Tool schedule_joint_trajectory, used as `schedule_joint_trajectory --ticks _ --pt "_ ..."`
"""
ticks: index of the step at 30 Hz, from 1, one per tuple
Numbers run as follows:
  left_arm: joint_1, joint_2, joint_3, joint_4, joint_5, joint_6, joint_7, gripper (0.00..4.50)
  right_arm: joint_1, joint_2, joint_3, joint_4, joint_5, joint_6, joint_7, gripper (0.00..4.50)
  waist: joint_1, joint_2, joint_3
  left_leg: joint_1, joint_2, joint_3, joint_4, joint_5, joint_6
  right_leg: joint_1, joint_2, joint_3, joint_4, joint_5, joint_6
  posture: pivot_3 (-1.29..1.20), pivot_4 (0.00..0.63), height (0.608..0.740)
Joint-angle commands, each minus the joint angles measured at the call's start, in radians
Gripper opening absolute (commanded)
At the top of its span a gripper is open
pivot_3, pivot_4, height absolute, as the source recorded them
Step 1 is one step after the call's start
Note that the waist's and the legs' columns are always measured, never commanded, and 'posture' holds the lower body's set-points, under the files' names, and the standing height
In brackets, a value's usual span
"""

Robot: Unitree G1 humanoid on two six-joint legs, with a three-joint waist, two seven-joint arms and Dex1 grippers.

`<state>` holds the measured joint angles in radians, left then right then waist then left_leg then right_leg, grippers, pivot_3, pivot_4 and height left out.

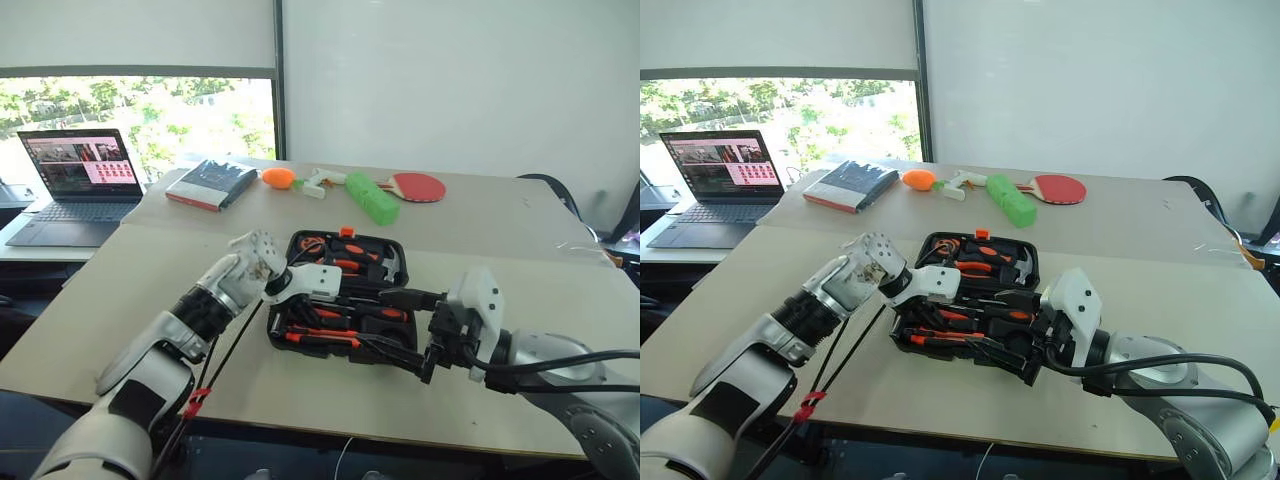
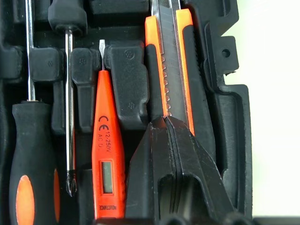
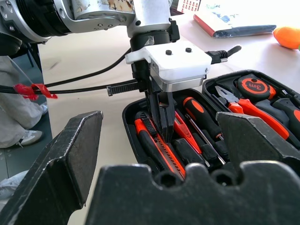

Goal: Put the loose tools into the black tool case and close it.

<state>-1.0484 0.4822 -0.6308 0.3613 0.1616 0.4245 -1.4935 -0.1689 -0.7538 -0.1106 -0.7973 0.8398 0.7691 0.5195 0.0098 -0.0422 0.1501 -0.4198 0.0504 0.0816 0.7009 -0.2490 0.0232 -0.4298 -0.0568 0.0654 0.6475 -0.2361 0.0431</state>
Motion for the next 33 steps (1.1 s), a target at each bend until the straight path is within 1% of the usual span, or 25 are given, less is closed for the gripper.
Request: schedule_joint_trajectory --ticks 1,3,5,8,10,12,16,22,33 --pt "0.041 -0.008 -0.035 0.016 0.036 -0.014 0.007 0.04 -0.001 -0.005 -0.027 -0.026 0.013 -0.010 -0.001 4.50 0.000 0.000 0.000 0.001 0.000 0.000 0.000 0.000 0.000 0.001 0.000 0.000 0.000 0.000 0.000 0.00 0.150 0.736" --pt "0.028 -0.012 -0.013 0.018 0.022 0.001 0.003 0.04 -0.001 -0.006 -0.028 -0.024 0.015 -0.009 0.000 4.50 0.000 0.000 0.000 0.005 0.000 0.000 -0.002 0.000 0.000 0.005 0.000 0.000 -0.001 0.000 0.000 0.00 0.150 0.736" --pt "0.009 -0.015 0.017 0.017 -0.001 0.015 -0.006 0.04 -0.001 -0.007 -0.029 -0.021 0.016 -0.009 0.003 4.50 0.000 0.000 0.000 0.006 0.000 0.000 -0.002 0.000 0.000 0.006 0.000 0.000 -0.001 0.000 0.000 0.00 0.150 0.736" --pt "-0.019 -0.011 0.076 -0.020 -0.070 0.066 -0.062 0.04 -0.004 -0.010 -0.028 -0.015 0.015 -0.010 0.007 4.50 -0.001 0.000 0.000 0.005 0.000 0.000 -0.002 0.000 0.000 0.005 0.000 0.000 -0.001 0.000 0.000 0.00 0.150 0.736" --pt "-0.023 0.012 0.082 -0.065 -0.103 0.086 -0.104 0.04 -0.003 -0.012 -0.029 -0.013 0.014 -0.011 0.011 4.50 -0.002 0.000 0.000 0.004 0.000 0.000 -0.002 0.000 0.000 0.004 0.000 0.000 -0.001 0.000 0.000 0.00 0.150 0.736" --pt "-0.014 0.040 0.063 -0.107 -0.117 0.075 -0.120 0.04 -0.004 -0.013 -0.029 -0.010 0.012 -0.012 0.014 4.50 -0.002 0.000 0.000 0.003 0.000 0.000 -0.002 0.000 0.000 0.003 0.000 0.000 -0.001 -0.001 0.000 0.00 0.150 0.736" --pt "0.014 0.051 0.037 -0.131 -0.096 0.056 -0.117 0.04 -0.010 -0.013 -0.022 -0.006 0.008 -0.012 0.014 4.50 -0.002 0.000 0.000 0.004 0.000 0.000 -0.003 0.000 0.000 0.003 0.000 0.000 -0.001 -0.001 0.000 0.00 0.150 0.736" --pt "0.031 0.030 0.012 -0.093 -0.053 0.016 -0.065 0.04 -0.009 -0.013 -0.023 -0.011 0.012 -0.007 0.010 4.50 -0.001 0.000 0.000 0.004 0.000 0.000 -0.003 0.000 0.000 0.003 0.000 0.000 -0.001 -0.001 0.000 0.00 0.150 0.736" --pt "0.064 0.020 -0.021 -0.058 0.007 -0.055 -0.025 0.04 0.001 -0.012 -0.023 -0.023 0.019 -0.005 0.000 4.50 0.002 0.000 0.000 0.005 -0.001 0.000 -0.002 0.000 0.000 0.006 -0.001 0.000 -0.001 -0.001 0.000 0.00 0.150 0.736"
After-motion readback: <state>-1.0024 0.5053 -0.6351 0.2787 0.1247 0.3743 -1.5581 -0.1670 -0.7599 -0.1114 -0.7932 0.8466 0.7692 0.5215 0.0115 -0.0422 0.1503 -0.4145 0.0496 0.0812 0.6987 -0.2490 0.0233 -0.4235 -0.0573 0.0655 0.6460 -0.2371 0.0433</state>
